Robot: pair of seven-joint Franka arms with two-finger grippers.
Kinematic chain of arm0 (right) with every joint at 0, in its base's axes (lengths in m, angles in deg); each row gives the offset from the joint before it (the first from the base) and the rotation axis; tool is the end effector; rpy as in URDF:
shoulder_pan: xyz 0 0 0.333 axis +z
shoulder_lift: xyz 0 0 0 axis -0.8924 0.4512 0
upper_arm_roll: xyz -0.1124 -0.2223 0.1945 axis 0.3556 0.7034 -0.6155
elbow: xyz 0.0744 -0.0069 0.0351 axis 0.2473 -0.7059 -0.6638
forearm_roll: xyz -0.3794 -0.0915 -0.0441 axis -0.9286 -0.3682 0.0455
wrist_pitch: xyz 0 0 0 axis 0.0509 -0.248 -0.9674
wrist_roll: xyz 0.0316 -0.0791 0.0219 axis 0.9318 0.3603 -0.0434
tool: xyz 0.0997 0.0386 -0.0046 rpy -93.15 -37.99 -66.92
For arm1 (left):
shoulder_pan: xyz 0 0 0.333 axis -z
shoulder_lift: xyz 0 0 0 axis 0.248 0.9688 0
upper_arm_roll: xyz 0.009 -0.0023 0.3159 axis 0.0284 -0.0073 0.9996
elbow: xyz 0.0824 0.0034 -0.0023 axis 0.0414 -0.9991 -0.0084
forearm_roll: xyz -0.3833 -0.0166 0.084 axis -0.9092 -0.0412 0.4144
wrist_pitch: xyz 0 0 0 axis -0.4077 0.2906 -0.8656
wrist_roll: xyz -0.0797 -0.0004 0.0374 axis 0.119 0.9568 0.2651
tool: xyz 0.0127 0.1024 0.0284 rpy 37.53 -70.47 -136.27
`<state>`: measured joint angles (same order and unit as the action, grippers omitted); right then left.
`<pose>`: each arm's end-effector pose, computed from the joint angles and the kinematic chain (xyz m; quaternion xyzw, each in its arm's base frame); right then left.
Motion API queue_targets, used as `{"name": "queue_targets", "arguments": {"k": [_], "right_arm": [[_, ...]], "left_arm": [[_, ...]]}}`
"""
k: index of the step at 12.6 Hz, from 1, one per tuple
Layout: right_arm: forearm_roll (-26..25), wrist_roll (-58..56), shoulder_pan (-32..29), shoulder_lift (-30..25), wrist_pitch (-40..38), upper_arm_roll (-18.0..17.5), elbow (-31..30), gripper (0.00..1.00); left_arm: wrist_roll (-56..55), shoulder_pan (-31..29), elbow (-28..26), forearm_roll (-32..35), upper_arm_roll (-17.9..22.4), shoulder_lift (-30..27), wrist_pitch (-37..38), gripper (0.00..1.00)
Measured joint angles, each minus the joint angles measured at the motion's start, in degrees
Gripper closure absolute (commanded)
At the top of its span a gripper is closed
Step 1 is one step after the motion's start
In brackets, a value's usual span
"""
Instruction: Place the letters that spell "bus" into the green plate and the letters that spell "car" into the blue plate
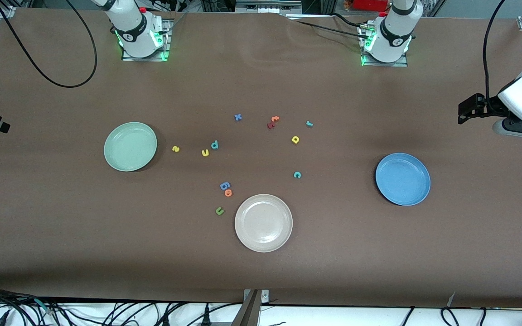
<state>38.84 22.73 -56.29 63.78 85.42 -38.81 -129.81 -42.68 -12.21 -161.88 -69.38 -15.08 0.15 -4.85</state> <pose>0.6003 -0.0922 0.6031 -0.9955 0.0902 0.0264 0.0133 0.5641 0.0006 0.5716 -0.9954 0.0848 0.0360 0.0254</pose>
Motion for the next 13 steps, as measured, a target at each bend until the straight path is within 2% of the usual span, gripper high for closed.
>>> {"name": "queue_targets", "arguments": {"k": [4,13], "right_arm": [[0.0,0.0,0.5,0.0,0.0,0.0,0.0,0.00],[0.0,0.0,0.5,0.0,0.0,0.0,0.0,0.00]], "left_arm": [[-5.9,0.1,0.0,-0.1,0.0,0.0,0.0,0.00],[-8.6,0.1,0.1,-1.3,-0.4,0.6,0.0,0.00]]}}
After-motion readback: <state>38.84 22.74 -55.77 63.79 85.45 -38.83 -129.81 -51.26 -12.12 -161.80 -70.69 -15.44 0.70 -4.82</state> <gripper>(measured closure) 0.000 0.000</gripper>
